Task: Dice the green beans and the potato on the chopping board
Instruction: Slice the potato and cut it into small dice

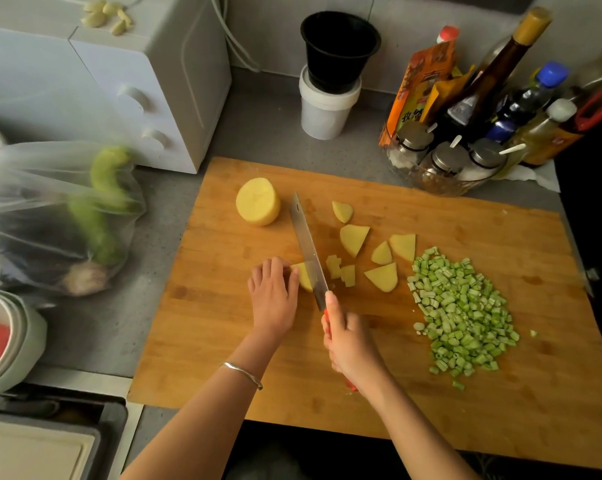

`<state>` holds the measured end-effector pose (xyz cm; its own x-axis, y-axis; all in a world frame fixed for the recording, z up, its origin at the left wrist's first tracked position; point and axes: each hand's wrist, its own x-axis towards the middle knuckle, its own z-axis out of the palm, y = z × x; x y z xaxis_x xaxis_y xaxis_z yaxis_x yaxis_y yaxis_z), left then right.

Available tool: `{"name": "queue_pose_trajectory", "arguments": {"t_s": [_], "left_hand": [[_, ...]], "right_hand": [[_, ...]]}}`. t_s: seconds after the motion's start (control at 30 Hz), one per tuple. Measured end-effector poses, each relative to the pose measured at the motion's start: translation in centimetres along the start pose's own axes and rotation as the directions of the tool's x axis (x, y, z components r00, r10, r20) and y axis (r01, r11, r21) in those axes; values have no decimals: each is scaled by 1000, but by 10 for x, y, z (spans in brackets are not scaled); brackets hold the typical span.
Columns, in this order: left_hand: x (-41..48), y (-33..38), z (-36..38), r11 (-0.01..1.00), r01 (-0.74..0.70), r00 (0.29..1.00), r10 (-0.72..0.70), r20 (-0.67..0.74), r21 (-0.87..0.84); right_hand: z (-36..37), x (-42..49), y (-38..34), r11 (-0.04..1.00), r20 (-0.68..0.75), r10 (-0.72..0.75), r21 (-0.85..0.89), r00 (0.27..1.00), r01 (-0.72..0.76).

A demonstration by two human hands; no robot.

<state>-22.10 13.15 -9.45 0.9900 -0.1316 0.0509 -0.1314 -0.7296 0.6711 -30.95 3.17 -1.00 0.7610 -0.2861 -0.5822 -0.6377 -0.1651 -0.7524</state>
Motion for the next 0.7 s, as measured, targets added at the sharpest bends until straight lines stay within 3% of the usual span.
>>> {"name": "queue_pose_trajectory", "arguments": {"t_s": [0.23,0.47,0.7], "left_hand": [[0,-2,3,1000,5,1000,-5,22,18],[0,0,0,1000,2,999,-3,46,18],[1,3,-6,987,67,996,-58,62,-146]], "right_hand": [[13,10,-3,993,-63,70,-87,996,-76],[9,12,6,993,-65,111,42,992,-108],[-7,11,-3,999,-58,3,42,998,-1]]}}
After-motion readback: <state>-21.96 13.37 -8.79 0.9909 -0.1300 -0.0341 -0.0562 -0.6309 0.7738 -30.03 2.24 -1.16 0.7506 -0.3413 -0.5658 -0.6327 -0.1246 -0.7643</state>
